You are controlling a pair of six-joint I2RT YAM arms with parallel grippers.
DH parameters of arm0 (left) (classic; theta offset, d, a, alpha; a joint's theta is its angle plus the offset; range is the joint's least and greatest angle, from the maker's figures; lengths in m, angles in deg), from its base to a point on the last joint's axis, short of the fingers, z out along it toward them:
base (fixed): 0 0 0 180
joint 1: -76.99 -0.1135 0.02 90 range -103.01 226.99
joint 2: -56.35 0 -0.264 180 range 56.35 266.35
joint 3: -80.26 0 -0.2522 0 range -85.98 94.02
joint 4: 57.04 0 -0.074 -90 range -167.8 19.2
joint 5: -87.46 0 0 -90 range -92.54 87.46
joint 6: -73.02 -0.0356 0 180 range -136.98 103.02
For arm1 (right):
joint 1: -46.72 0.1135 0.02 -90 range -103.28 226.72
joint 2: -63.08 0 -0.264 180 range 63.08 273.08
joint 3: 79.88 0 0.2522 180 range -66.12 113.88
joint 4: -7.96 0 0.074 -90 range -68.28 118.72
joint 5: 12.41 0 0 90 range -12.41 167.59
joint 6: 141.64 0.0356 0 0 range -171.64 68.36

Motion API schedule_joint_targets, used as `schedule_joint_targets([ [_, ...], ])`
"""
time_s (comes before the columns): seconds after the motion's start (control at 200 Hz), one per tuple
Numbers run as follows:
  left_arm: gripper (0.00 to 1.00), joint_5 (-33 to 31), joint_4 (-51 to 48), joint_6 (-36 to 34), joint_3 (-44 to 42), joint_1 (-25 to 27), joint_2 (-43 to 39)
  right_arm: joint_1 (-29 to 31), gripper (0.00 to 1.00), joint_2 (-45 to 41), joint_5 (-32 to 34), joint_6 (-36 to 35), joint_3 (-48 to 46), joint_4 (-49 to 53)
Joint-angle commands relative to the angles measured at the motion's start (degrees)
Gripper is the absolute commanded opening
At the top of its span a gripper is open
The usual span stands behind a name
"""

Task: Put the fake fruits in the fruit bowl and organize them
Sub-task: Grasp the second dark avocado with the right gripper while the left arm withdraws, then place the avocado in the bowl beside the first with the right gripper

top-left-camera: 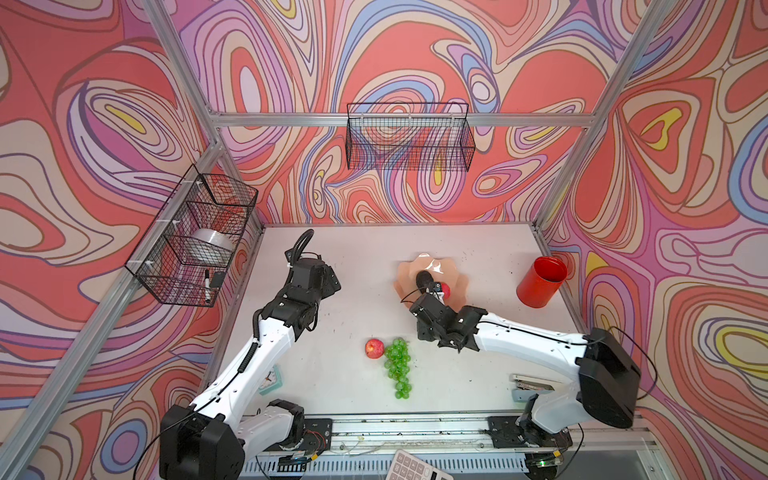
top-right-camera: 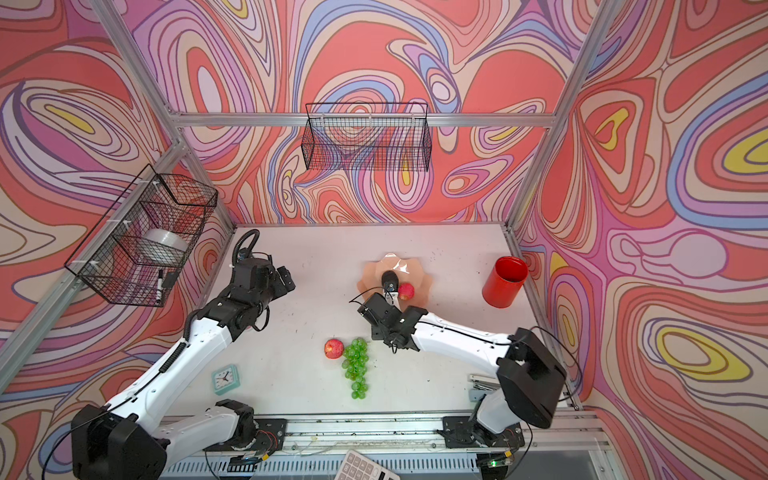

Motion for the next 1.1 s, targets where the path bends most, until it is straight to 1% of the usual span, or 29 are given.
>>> schedule_joint_targets([
  [0.0, 0.93, -0.3, 0.2, 1.3, -1.1, -0.7, -1.0, 0.1, 0.42, -4.7, 3.6, -2.5, 3.6, 8.5],
  [0.125, 0.93, -0.1, 0.2, 1.5, -1.4, -0.9, -1.2, 0.0, 0.42, -6.1, 2.9, -4.3, 6.7, 10.8],
  [0.195, 0.93, 0.2, 0.2, 1.5, -1.7, -1.0, -1.5, -0.4, 0.42, -5.5, 2.9, -6.0, 7.9, 9.7],
  [0.275, 0.93, 0.5, 0.2, 1.6, -1.9, -1.1, -2.0, -3.0, 0.42, -3.6, 1.4, -8.9, 9.5, 7.1],
  [0.501, 0.93, 0.9, -1.3, 1.4, -2.6, -1.4, -4.0, -10.7, 0.42, 6.8, -3.1, -16.8, 15.0, -1.2],
  [0.646, 0.93, 1.0, -2.4, 1.6, -3.5, -1.5, -5.7, -13.1, 0.42, 15.2, -5.1, -22.0, 19.9, -1.5],
  [0.811, 0.93, 1.6, -3.8, 2.0, -4.8, -1.6, -7.5, -13.9, 0.42, 22.7, -6.1, -25.6, 23.7, -1.9],
  [0.936, 0.93, 1.4, -4.9, 2.2, -5.5, -1.6, -8.5, -13.9, 0.42, 25.8, -7.2, -26.7, 25.1, -2.7],
  [1.097, 0.93, 1.5, -5.7, 2.4, -6.0, -1.6, -9.3, -13.9, 0.43, 28.8, -6.7, -27.3, 26.0, -2.8],
])
